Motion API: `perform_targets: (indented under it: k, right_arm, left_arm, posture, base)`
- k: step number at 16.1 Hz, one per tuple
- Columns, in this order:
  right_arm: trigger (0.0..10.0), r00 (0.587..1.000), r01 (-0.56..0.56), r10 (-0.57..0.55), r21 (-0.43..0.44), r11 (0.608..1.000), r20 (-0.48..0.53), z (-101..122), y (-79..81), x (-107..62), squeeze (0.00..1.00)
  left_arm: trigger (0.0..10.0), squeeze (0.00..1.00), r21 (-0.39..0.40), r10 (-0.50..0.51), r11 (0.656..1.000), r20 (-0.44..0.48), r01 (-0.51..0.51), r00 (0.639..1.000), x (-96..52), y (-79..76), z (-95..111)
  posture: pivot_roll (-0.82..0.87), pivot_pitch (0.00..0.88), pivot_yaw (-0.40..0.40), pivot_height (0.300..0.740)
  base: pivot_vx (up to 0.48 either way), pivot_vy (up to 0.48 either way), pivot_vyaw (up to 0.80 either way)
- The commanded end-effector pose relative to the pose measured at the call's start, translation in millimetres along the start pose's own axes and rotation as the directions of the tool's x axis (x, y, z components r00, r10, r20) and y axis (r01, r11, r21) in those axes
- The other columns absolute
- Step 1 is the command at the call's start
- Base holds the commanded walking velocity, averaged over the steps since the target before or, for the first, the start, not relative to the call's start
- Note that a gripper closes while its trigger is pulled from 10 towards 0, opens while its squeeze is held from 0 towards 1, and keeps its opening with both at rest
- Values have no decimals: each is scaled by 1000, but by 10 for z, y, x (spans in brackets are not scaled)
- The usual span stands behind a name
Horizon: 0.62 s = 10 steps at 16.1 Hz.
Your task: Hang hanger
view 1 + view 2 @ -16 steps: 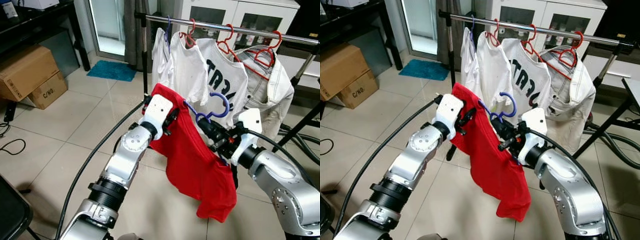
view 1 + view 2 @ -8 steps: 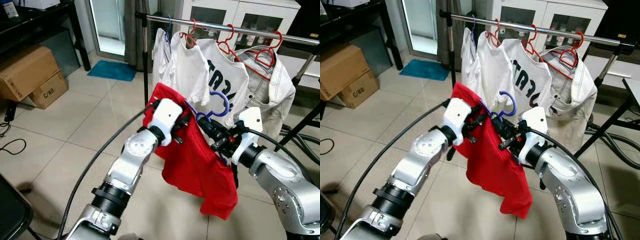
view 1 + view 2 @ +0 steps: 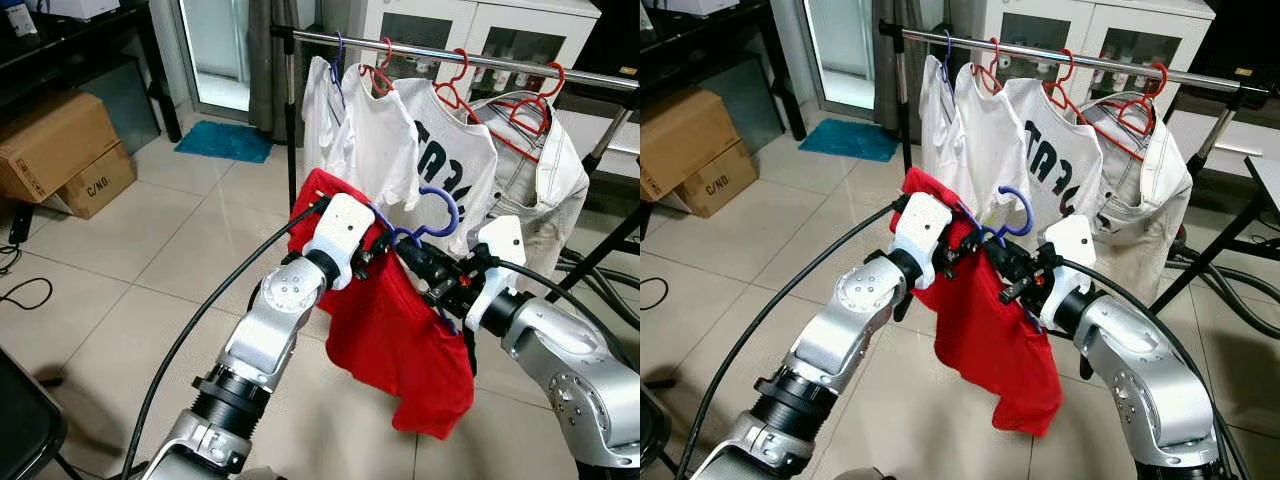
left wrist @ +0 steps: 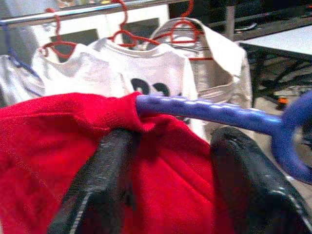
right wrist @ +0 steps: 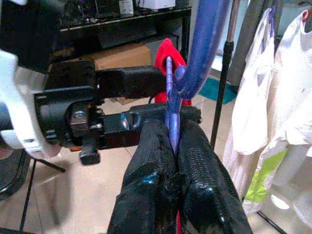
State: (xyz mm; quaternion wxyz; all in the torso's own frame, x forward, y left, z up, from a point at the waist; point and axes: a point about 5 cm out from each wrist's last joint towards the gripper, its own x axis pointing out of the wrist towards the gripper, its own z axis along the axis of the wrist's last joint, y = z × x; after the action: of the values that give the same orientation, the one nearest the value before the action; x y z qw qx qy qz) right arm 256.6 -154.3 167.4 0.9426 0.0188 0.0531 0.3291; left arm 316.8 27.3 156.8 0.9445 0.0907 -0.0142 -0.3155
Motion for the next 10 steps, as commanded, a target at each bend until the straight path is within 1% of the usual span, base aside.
perform_targets:
  k: [1,2,3,4,5,6,7,9,10]
  right_arm:
    - [10000,1000,-20,20,-13,1000,14,50,-4,-3,0]
    - [10000,1000,-20,20,-15,1000,12,50,-8,-7,0]
    - [10000,1000,-18,18,-16,1000,12,49,-13,-10,0]
    - [10000,1000,-14,14,-16,1000,11,48,-22,-12,0]
    - [10000,1000,-13,13,-16,1000,11,49,-26,-13,0]
    - [10000,1000,-11,11,-16,1000,12,53,-33,-13,0]
    - [10000,1000,-9,9,-16,1000,12,55,-38,-14,0]
    - [10000,1000,-1,1,-18,1000,13,57,-55,-18,0]
    - [10000,1000,3,-3,-20,1000,12,56,-64,-20,0]
  left_arm:
    - [10000,1000,6,63,998,-2,-63,998,28,95,48]
    - [10000,1000,8,98,995,-25,-98,995,21,143,32]
    - [10000,1000,8,103,995,-32,-103,994,12,149,24]
    - [10000,875,1,108,994,-44,-108,993,-1,150,5]
    - [10000,525,-1,113,994,-52,-114,992,-9,150,-12]
    - [7922,0,-1,135,991,-73,-136,988,-19,163,-46]
    - [4549,0,0,142,990,-77,-143,987,-22,168,-53]
    - [0,0,-17,116,993,-46,-117,992,-33,143,-6]
    - [0,0,-21,104,994,-31,-104,994,-36,126,13]
  posture:
    - [36,10,-1,740]
    - [36,12,-1,740]
    - [35,12,-1,740]
    - [35,13,-2,740]
    - [35,15,-2,740]
    - [35,14,-3,740]
    - [35,14,-3,740]
    - [36,11,-4,740]
    - [37,11,-4,740]
  base:
    - [0,0,0]
    - [0,0,0]
    - [0,0,0]
    - [0,0,0]
    - [0,0,0]
    - [0,0,0]
    - [0,0,0]
    - [0,0,0]
    - [0,0,0]
